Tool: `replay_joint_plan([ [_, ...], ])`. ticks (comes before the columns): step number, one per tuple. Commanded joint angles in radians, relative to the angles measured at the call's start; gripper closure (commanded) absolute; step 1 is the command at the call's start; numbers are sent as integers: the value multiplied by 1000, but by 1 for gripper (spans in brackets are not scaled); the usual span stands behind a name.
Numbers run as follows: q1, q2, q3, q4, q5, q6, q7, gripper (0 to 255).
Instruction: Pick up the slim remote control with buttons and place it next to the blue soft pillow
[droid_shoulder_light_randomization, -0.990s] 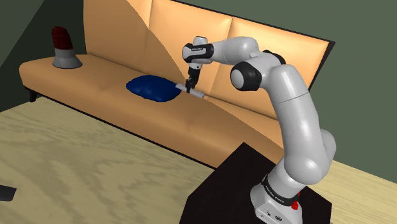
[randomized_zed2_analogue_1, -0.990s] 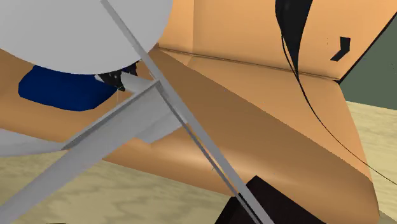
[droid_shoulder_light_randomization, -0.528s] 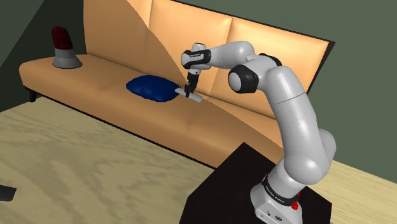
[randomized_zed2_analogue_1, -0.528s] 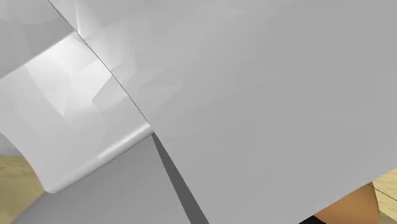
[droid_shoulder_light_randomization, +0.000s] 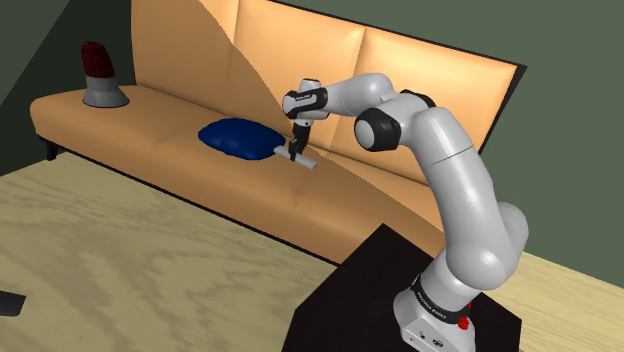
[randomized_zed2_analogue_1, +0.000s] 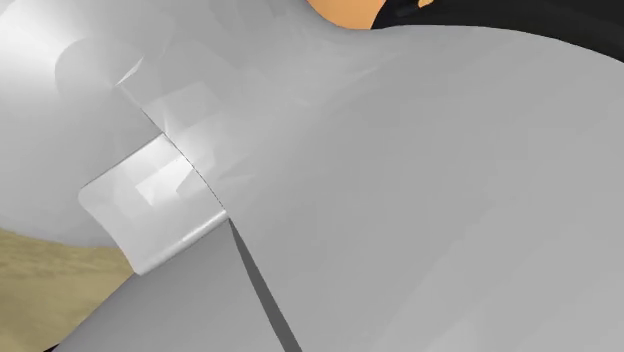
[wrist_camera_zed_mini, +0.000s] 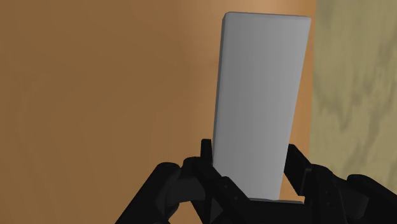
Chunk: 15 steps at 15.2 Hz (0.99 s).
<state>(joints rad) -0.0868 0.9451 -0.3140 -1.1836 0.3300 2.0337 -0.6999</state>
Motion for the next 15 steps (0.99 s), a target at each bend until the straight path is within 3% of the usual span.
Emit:
replay_joint_plan([
  [1, -2, 16, 3, 0, 4, 17, -3, 255],
  [15, -18, 137, 25, 38, 23, 101, -11, 255],
])
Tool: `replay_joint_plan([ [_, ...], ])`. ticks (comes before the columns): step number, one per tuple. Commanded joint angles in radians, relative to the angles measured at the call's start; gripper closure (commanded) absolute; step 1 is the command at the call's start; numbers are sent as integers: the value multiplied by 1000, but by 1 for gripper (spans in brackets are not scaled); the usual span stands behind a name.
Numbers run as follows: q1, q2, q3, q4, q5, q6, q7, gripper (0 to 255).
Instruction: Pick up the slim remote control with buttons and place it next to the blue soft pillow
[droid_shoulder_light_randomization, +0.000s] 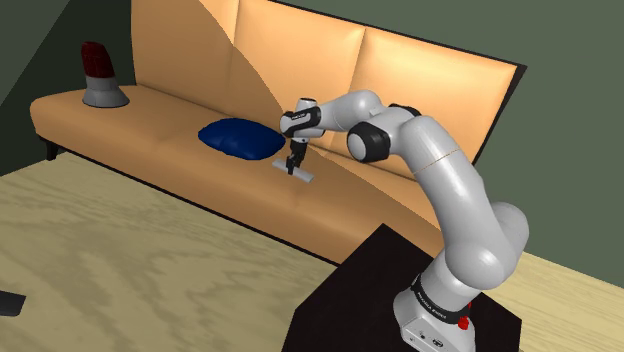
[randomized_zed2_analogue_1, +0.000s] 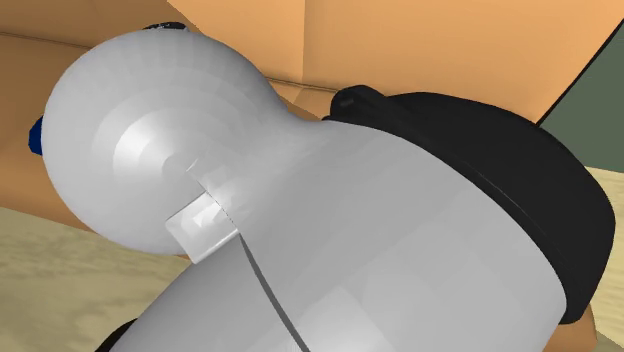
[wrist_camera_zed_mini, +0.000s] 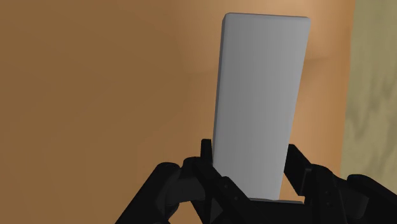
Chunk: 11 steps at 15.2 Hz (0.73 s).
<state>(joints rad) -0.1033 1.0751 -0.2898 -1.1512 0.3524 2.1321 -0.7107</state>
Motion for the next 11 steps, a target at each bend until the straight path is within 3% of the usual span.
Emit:
replay_joint_plan([
  [1, -1, 7, 1, 6, 1, 3, 0, 255],
  [7, -1, 7, 1, 6, 1, 3, 0, 255],
  [8, -1, 8, 1, 6, 1, 3, 0, 0],
  [11, -1, 7, 1, 6, 1, 3, 0, 0],
])
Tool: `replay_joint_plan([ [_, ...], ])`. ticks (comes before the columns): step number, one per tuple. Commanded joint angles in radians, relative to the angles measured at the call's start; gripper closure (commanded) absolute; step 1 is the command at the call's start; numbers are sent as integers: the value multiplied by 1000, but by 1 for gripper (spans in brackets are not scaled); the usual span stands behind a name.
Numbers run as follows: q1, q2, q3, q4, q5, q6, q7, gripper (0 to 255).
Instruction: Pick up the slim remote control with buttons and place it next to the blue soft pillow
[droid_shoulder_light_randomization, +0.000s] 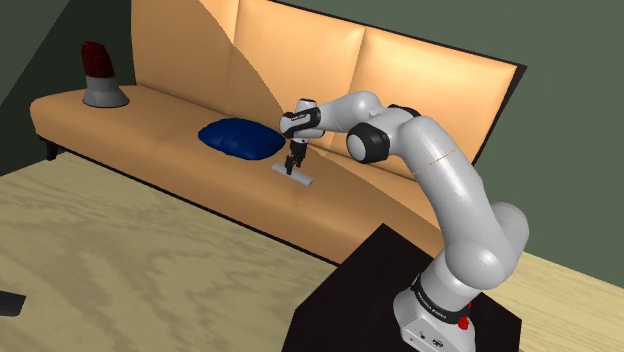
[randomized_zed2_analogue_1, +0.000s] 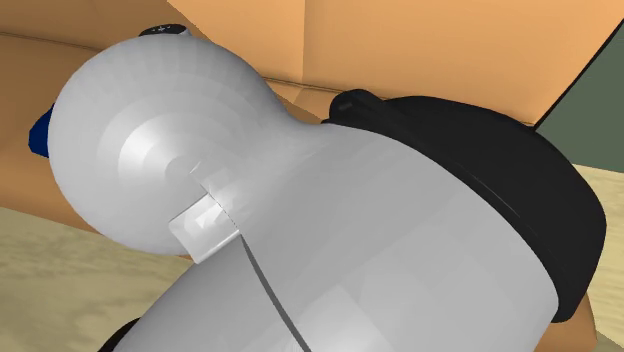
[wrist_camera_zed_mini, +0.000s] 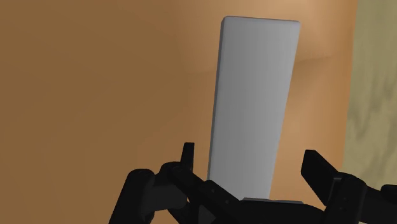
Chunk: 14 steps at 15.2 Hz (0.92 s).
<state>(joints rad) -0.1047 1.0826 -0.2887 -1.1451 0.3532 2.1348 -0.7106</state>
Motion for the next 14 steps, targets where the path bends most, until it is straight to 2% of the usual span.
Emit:
replay_joint_plan([
  [1, 0, 0, 0, 0, 0, 0, 0, 0],
  [6, 6, -81, -16, -15, -14, -66, 4, 0],
  [14, 6, -81, -16, -15, -14, -66, 4, 0],
])
